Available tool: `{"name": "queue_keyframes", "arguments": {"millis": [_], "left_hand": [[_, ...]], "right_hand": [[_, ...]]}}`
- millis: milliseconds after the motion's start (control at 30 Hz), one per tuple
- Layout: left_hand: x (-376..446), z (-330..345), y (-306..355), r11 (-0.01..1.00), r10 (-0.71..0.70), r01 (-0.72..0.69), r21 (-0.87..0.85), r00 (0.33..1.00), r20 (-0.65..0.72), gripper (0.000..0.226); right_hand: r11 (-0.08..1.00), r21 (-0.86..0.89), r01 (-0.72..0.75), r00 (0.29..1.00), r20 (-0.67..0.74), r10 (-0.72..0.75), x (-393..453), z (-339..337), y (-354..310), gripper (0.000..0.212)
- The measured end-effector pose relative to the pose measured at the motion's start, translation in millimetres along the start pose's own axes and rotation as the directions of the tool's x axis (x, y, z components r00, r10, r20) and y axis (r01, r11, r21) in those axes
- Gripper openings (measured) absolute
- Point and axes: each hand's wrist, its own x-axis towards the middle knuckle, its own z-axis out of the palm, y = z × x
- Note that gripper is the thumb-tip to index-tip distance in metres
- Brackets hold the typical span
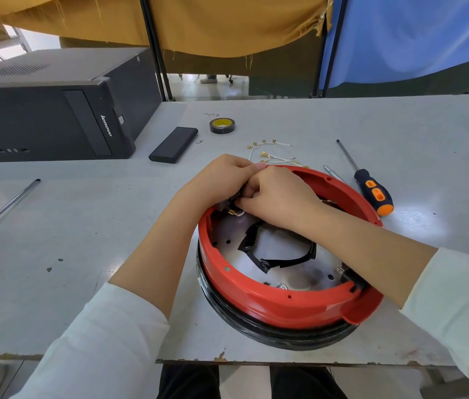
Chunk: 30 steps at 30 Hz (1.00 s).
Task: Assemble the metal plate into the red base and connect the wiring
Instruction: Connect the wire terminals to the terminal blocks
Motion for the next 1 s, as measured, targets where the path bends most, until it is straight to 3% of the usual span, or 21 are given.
{"name": "queue_keyframes", "arguments": {"millis": [100, 267, 633, 1000], "left_hand": [[-1, 0, -1, 0.999, -0.011, 0.012, -0.050, 1.000, 0.021, 0.035], [1, -1, -2, 0.998, -0.023, 0.024, -0.055, 1.000, 0.017, 0.039], [4, -5, -5, 0.992, -0.016, 0.031, -0.124, 0.992, 0.123, 0.038], [1, -4, 1, 0.998, 0.013, -0.002, -0.069, 0.985, 0.171, 0.036]], "right_hand": [[0.992, -0.053, 0.117, 0.990, 0.091, -0.112, -5, -6, 7, 0.015], [0.961, -0.151, 0.233, 0.970, 0.111, -0.217, -11, -9, 14, 0.018], [0.939, -0.243, 0.244, 0.968, 0.004, -0.250, -11, -10, 9, 0.025], [0.932, -0.291, 0.216, 0.971, -0.032, -0.236, -10, -4, 4, 0.026]]}}
